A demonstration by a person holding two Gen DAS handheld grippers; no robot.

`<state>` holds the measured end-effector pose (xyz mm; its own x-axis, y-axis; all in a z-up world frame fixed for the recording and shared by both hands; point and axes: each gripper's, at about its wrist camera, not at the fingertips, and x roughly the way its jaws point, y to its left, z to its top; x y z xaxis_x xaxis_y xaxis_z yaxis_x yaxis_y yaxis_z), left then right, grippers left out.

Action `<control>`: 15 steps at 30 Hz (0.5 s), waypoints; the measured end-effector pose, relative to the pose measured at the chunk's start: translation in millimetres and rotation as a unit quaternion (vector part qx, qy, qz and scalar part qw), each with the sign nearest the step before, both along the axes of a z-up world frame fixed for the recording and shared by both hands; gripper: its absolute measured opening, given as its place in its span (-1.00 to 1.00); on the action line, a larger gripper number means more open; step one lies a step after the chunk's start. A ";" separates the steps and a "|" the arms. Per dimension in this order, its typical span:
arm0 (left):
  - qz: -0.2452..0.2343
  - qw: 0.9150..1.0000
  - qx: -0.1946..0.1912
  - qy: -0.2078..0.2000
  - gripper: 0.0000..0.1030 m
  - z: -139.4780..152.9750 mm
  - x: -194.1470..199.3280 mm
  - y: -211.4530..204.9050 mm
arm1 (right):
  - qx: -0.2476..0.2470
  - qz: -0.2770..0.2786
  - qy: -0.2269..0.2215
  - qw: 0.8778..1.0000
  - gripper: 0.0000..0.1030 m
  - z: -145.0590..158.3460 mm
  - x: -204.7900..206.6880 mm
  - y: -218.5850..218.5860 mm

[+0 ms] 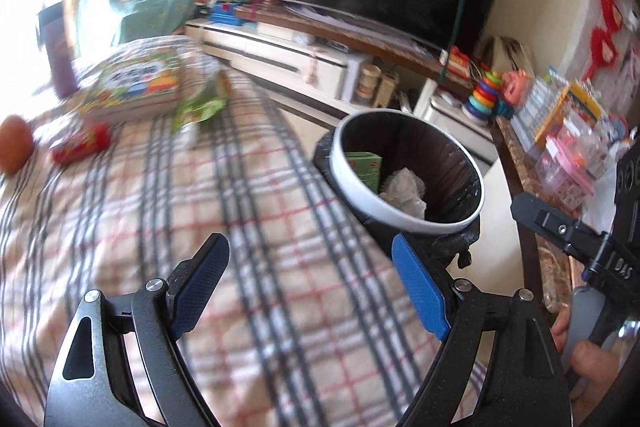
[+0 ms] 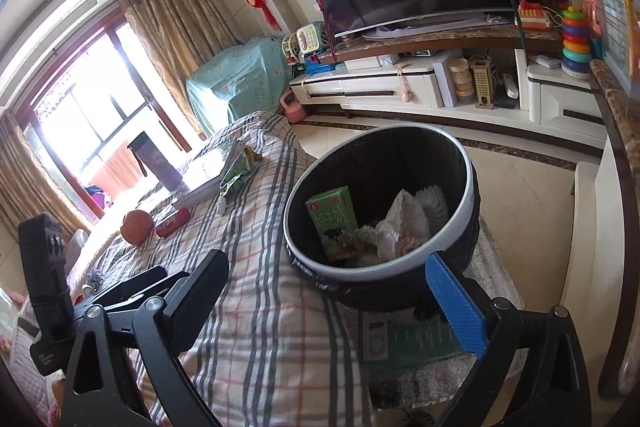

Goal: Collect trash

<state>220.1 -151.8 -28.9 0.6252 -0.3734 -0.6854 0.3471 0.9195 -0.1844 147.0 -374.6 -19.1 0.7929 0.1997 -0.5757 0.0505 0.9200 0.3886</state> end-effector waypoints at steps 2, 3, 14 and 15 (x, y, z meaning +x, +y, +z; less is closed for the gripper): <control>0.013 1.000 -0.004 -0.007 0.76 -1.1 -12.9 13.6 | -0.007 -0.009 -0.004 1.000 0.94 -0.7 -8.3 5.8; 0.020 1.000 -0.002 -0.012 0.78 -1.8 -18.2 18.6 | -0.014 -0.014 -0.007 1.000 0.94 -0.7 -13.1 10.1; 0.066 0.996 0.001 -0.056 0.84 -7.4 -69.5 62.5 | -0.076 -0.014 -0.046 0.996 0.99 5.9 -53.9 58.7; 0.069 0.996 0.003 -0.062 0.84 -6.7 -74.6 65.0 | -0.080 -0.015 -0.049 0.996 0.99 5.3 -57.5 61.8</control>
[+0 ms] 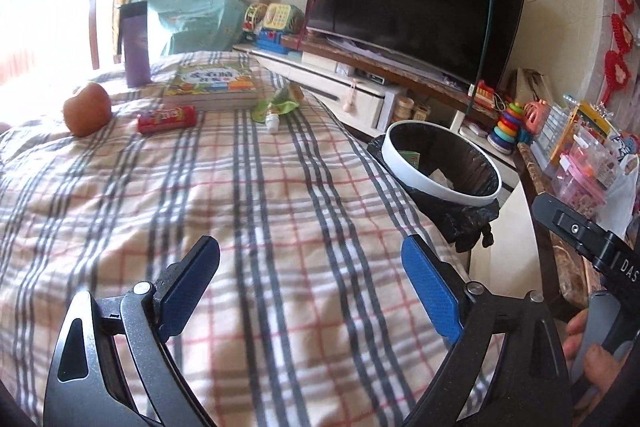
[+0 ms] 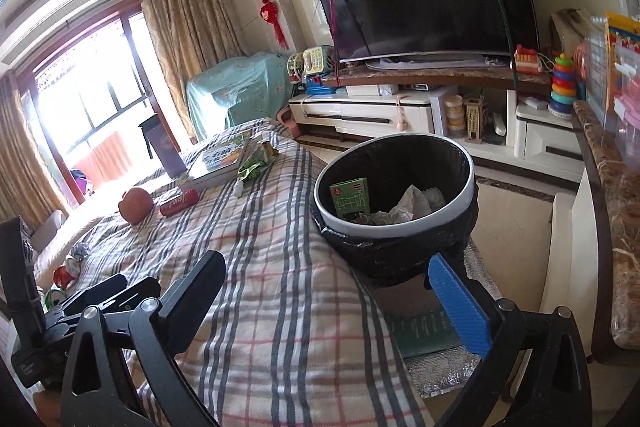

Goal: Collect trash

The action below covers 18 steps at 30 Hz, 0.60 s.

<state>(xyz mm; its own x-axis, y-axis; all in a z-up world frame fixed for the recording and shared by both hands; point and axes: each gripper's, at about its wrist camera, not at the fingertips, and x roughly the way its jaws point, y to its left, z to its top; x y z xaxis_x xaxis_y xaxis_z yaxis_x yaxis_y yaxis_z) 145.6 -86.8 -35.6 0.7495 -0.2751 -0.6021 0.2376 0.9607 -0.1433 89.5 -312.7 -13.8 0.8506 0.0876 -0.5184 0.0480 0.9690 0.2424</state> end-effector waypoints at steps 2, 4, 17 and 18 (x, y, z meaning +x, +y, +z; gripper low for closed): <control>0.003 1.000 0.002 -0.011 0.85 2.9 -9.2 4.0 | -0.004 0.002 -0.004 1.000 0.99 0.6 -4.7 4.3; 0.010 0.999 0.004 -0.030 0.86 9.4 -18.8 9.2 | -0.009 0.003 -0.012 1.000 0.99 4.3 -9.7 7.1; 0.092 0.978 0.055 -0.181 1.00 38.6 -70.8 25.4 | -0.097 -0.032 -0.152 0.983 1.00 36.1 -47.4 27.6; 0.095 0.977 0.056 -0.180 1.00 35.9 -71.5 26.7 | -0.097 -0.035 -0.150 0.983 1.00 29.9 -47.2 28.2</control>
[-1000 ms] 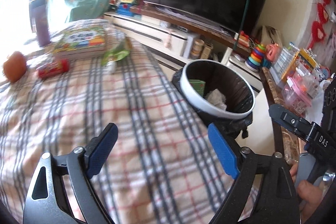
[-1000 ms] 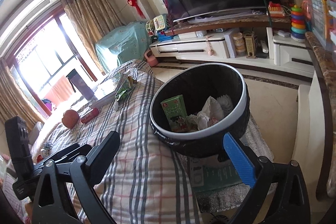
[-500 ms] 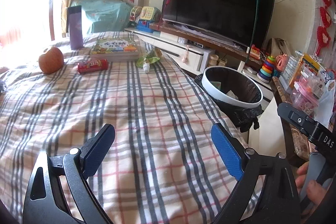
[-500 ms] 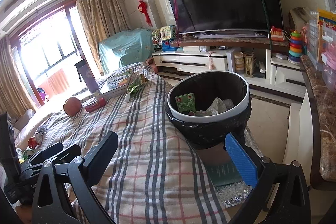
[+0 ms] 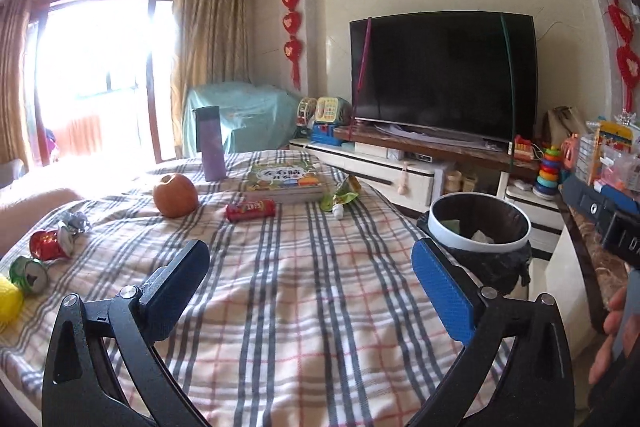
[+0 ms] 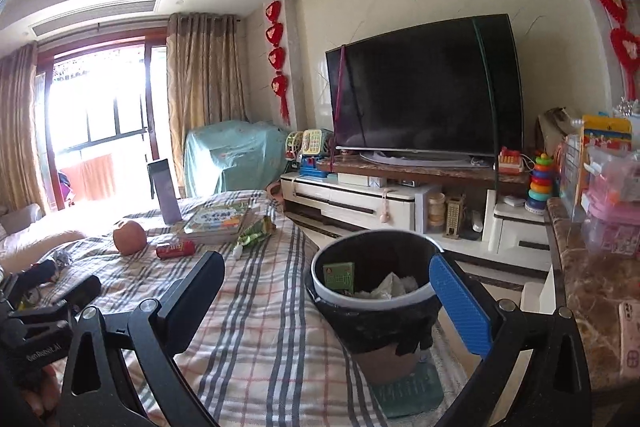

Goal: Collect trash

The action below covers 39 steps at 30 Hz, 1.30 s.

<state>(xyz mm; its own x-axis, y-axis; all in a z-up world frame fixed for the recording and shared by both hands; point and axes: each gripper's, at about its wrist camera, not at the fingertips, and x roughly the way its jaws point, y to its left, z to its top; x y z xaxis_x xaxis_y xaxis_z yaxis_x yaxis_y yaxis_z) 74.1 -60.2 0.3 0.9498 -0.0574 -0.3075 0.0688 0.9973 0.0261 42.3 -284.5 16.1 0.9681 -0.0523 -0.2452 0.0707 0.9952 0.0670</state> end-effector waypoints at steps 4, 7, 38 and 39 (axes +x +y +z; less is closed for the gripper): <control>0.009 1.000 0.004 0.009 1.00 -11.5 0.0 1.3 | 0.008 -0.002 0.005 1.000 1.00 -20.1 -2.2 1.6; 0.013 1.000 0.014 0.013 1.00 -17.8 -3.5 -2.1 | 0.004 0.001 0.009 1.000 1.00 -26.9 -3.7 4.5; 0.025 0.999 0.015 0.014 1.00 -16.9 -19.4 -2.8 | -0.009 0.007 -0.001 1.000 1.00 -26.5 -20.5 12.9; 0.025 0.999 0.015 0.013 1.00 -16.8 -19.6 -2.9 | -0.009 0.008 -0.001 1.000 1.00 -26.4 -20.5 13.3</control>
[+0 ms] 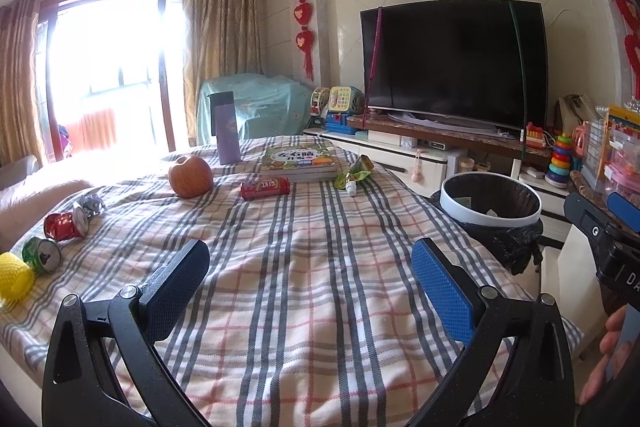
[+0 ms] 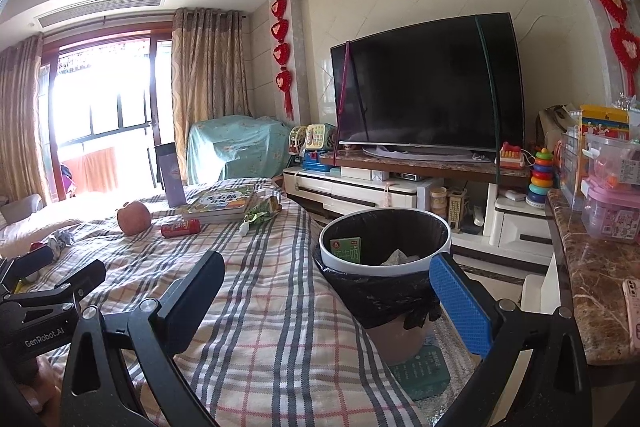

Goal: Collect trash

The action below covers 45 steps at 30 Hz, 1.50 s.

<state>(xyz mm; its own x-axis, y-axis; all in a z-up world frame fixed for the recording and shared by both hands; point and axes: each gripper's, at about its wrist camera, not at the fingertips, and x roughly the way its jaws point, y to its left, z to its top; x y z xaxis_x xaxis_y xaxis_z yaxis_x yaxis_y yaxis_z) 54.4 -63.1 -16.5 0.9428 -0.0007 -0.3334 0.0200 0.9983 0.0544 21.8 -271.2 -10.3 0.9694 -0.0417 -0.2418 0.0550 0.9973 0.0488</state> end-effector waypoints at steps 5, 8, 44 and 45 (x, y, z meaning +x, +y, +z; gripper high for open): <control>0.000 1.000 0.000 0.000 1.00 0.8 -0.8 0.5 | 0.001 0.001 -0.003 1.000 1.00 0.8 -1.4 0.3; -0.001 1.000 -0.001 -0.001 1.00 1.5 -1.8 0.8 | 0.000 0.000 -0.004 1.000 1.00 1.1 -2.3 0.2; -0.008 1.000 0.000 0.008 1.00 -2.2 4.4 -1.1 | 0.000 0.007 -0.015 1.000 1.00 6.8 -6.2 5.2; -0.008 1.000 0.000 0.009 1.00 -2.5 5.0 -0.9 | -0.001 0.008 -0.015 1.000 1.00 6.5 -6.0 5.5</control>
